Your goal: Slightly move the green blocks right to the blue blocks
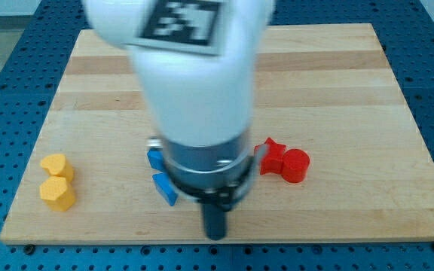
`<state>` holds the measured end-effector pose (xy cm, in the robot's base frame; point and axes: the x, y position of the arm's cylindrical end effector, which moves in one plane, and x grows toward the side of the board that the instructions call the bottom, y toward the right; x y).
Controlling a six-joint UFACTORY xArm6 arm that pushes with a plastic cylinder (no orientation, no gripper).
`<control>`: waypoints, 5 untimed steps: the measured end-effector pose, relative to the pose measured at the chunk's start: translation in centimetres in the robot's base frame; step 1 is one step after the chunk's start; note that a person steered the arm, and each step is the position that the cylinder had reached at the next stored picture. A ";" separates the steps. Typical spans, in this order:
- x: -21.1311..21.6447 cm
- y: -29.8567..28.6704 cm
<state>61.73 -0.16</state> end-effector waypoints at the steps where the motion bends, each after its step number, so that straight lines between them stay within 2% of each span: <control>1: 0.0 2.0; 3: -1.6 1.7; 5: -11.2 1.7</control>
<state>50.54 1.51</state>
